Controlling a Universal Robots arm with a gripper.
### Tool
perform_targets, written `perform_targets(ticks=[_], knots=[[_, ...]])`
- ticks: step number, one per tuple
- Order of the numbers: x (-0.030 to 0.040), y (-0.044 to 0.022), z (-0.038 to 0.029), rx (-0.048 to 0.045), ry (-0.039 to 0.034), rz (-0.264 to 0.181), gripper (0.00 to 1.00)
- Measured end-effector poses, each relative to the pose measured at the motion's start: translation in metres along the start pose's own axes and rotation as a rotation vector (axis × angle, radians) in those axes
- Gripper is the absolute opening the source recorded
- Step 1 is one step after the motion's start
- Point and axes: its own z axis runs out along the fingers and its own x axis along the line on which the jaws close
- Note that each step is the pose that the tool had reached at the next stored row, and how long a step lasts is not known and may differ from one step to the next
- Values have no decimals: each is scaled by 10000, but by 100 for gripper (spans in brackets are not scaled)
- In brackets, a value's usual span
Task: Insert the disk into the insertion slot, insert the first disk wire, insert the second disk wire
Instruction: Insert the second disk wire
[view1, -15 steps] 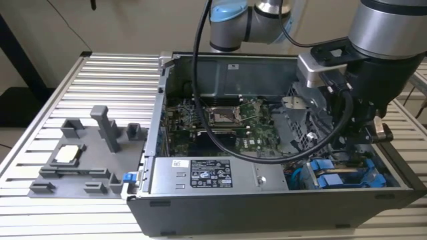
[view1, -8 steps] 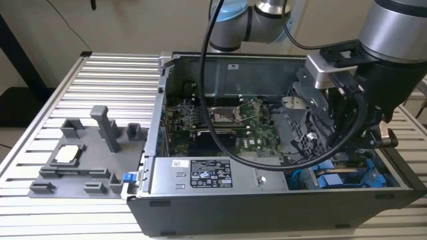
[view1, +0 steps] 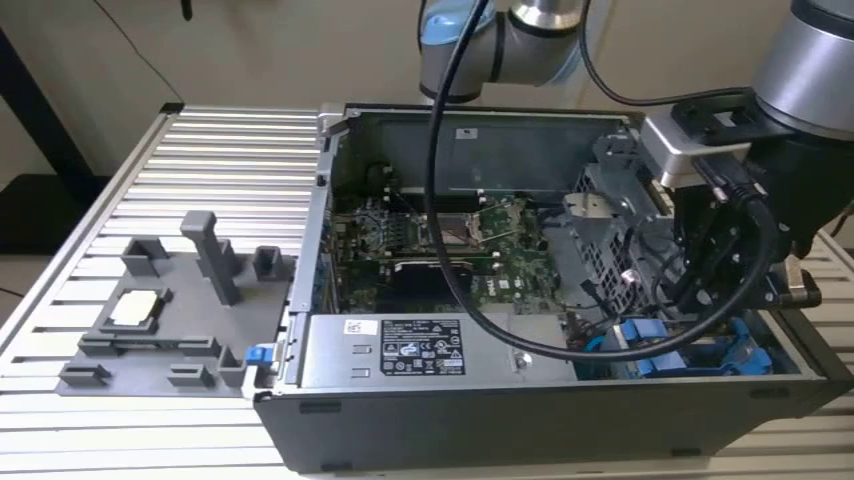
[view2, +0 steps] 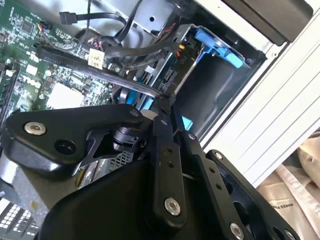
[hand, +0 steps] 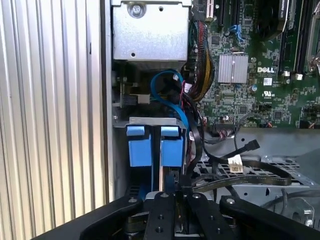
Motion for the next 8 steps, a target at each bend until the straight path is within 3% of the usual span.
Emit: perform_targets(ticks=[3, 4, 6, 8], knots=[[2, -16, 15, 4, -321, 29, 16], [3, -18, 20, 4, -363, 35, 16], [7, -35, 26, -30, -366, 35, 16], [12, -66, 32, -140, -366, 37, 16]])
